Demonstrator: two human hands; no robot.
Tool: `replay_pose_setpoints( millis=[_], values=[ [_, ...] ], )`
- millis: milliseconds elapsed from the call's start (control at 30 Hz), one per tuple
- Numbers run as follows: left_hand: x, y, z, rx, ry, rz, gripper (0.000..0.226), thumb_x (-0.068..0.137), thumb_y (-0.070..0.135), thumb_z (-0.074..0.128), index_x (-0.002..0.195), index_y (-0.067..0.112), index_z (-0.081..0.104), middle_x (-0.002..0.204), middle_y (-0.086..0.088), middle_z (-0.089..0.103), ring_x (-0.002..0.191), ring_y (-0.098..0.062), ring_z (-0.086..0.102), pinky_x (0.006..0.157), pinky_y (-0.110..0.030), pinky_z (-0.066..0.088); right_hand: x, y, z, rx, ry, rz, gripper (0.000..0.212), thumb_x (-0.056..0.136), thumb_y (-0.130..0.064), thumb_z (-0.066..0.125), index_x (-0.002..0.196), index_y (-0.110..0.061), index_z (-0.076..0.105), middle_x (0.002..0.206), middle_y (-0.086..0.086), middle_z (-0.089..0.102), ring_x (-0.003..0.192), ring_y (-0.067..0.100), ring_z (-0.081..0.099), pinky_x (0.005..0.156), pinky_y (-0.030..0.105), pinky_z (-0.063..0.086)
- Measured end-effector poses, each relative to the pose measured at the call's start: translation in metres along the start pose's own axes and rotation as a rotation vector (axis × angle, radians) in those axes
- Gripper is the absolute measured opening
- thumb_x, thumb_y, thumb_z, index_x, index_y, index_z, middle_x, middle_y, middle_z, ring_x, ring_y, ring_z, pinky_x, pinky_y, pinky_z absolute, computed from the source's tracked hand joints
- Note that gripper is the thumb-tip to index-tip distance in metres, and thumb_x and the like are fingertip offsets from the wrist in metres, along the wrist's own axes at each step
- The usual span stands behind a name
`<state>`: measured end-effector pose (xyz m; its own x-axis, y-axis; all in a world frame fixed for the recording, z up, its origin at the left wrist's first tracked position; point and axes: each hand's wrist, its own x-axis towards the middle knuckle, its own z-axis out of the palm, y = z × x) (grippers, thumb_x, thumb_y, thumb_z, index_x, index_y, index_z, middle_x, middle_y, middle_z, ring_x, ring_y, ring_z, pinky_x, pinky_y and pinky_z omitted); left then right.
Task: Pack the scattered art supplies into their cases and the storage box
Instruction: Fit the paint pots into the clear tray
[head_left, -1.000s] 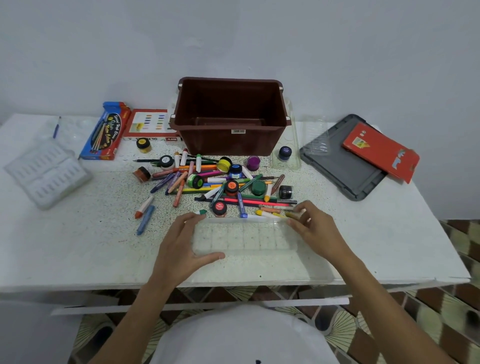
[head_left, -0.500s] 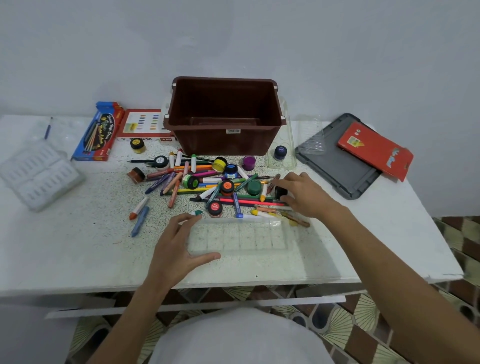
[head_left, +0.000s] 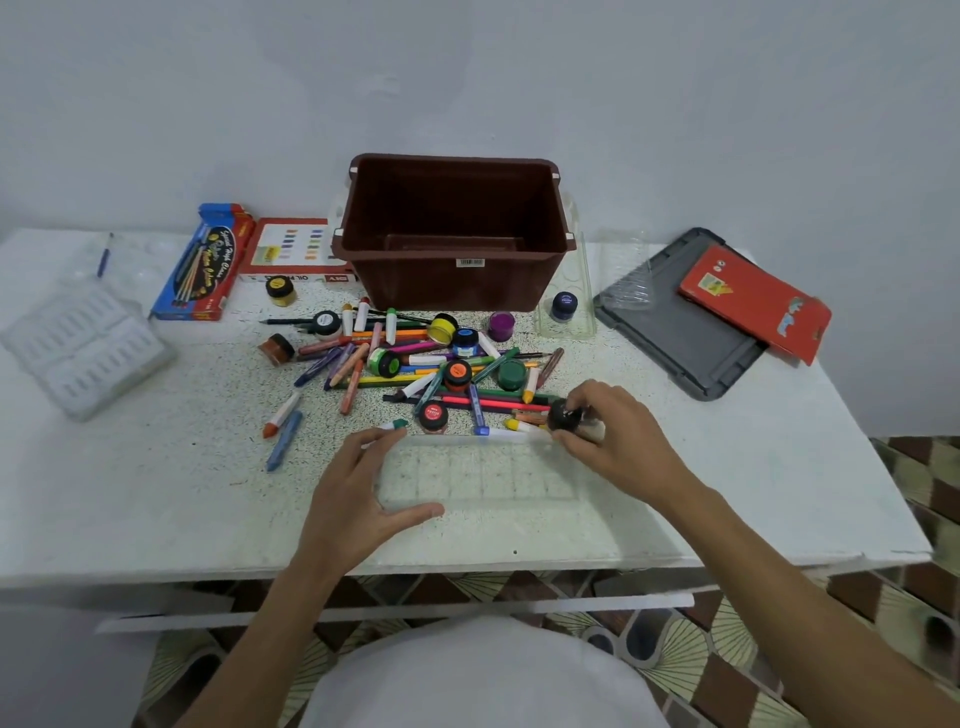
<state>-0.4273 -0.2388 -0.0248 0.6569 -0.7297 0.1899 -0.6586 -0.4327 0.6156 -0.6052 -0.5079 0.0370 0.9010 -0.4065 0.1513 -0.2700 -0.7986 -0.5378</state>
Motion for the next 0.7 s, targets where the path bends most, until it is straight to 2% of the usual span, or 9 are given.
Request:
replay_pose_setpoints(
  millis=[167, 267, 433, 700],
  values=[
    [0.001, 0.0, 0.001, -0.006, 0.007, 0.02, 0.096, 0.06, 0.081, 0.063, 0.137, 0.026, 0.05, 0.133, 0.01, 0.042, 0.121, 0.0, 0.04, 0.093, -0.032, 0.045, -0.024, 0.003, 0.013, 0.006, 0.011, -0.009, 0.023, 0.085, -0.026, 0.075, 0.1, -0.023, 0.058, 0.096, -0.017, 0.058, 0.089, 0.015, 0.049, 0.073, 0.022, 0.041],
    [0.001, 0.0, 0.001, -0.005, 0.01, 0.024, 0.097, 0.06, 0.082, 0.064, 0.138, 0.026, 0.05, 0.133, 0.009, 0.043, 0.121, -0.002, 0.042, 0.093, -0.031, 0.045, -0.029, 0.007, 0.019, -0.078, 0.031, -0.048, 0.024, 0.085, -0.024, 0.076, 0.102, -0.02, 0.06, 0.1, -0.008, 0.063, 0.087, 0.02, 0.048, 0.072, 0.031, 0.044],
    [0.0, 0.0, 0.0, 0.003, 0.007, 0.029, 0.098, 0.061, 0.082, 0.062, 0.139, 0.025, 0.049, 0.133, 0.009, 0.043, 0.121, -0.004, 0.043, 0.093, -0.032, 0.046, -0.034, 0.016, 0.03, -0.183, 0.066, -0.1, 0.03, 0.08, -0.023, 0.079, 0.103, -0.017, 0.059, 0.11, -0.002, 0.059, 0.088, 0.02, 0.045, 0.074, 0.029, 0.041],
    [0.0, 0.002, 0.0, -0.012, 0.015, 0.035, 0.096, 0.061, 0.081, 0.064, 0.138, 0.024, 0.05, 0.133, 0.009, 0.043, 0.121, -0.004, 0.044, 0.093, -0.034, 0.048, -0.038, 0.016, 0.036, -0.155, 0.082, -0.048, 0.027, 0.083, -0.025, 0.075, 0.103, -0.016, 0.061, 0.107, 0.0, 0.058, 0.091, 0.022, 0.049, 0.076, 0.032, 0.046]
  ],
)
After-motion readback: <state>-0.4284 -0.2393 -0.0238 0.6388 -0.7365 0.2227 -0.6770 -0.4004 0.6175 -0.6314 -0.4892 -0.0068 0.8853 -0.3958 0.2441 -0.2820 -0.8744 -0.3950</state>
